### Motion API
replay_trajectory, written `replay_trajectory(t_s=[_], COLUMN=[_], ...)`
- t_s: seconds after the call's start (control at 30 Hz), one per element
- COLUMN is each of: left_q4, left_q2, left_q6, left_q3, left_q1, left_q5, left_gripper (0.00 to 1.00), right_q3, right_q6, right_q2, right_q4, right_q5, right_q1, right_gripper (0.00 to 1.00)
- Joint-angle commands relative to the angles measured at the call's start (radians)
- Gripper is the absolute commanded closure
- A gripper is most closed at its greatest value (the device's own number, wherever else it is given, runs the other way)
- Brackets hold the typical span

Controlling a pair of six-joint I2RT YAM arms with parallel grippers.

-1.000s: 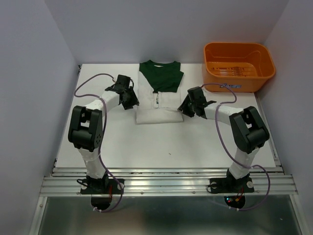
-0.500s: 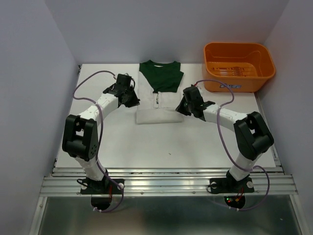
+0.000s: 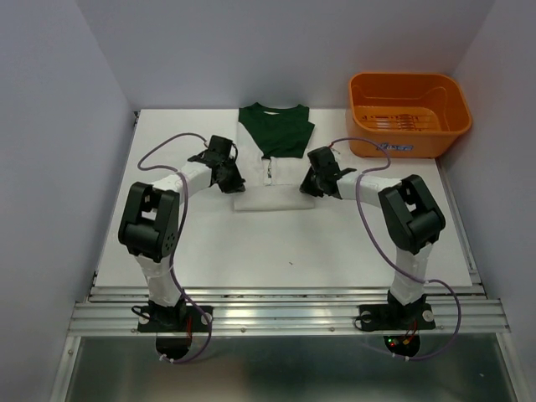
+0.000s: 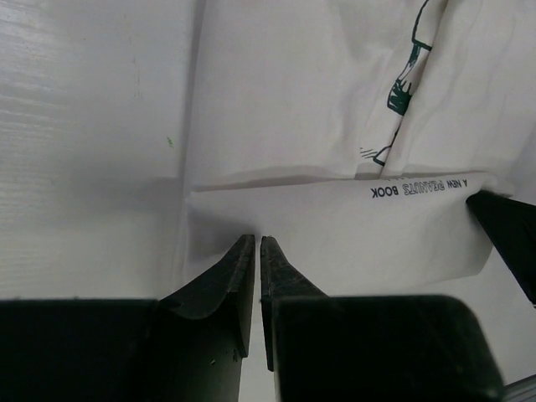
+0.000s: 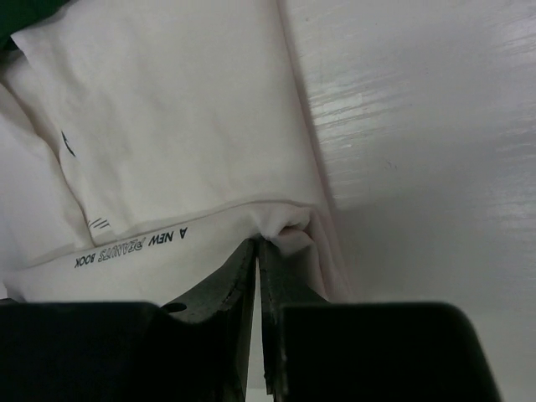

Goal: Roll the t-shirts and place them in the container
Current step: Roll the T-shirt to the center of the board.

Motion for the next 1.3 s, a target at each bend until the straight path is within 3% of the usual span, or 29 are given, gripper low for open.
replay_trajectory(t_s=[0.0,0.43,0.9,1.13,1.27], left_q4=[0.036,0.075,0.078,-0.011,0.013], left_q2=[0.032,-0.031,-0.328,-0.507,-0.524], left_q6=[0.009,0.034,-0.011,-0.049,-0.067], left_q3=[0.004,-0.14,-0.429,-0.406,-0.401], left_q1=[0.0,-0.004,-0.089,-0.144,-0.185], left_q5=[0.003,-0.024,-0.037,-0.114,-0.044], left_gripper=[0.81,0.82,0.82,0.81,0.8], right_q3=[0.014,-0.202,-0.495,-0.437,-0.33], right_q6=[0.013,0.008,0.053,0.031,0.024], right_q2=[0.022,-0.071,-0.346,-0.487,-0.47], right_q4=[0.012,0.034,0.002,-0.072,-0.097], right_q5=[0.052,0.001,-0.034,0.018,0.027], right_q1=[-0.011,0.0,0.118,0.157,0.235], right_gripper=[0.88,0.9,0.91,0.89,0.87])
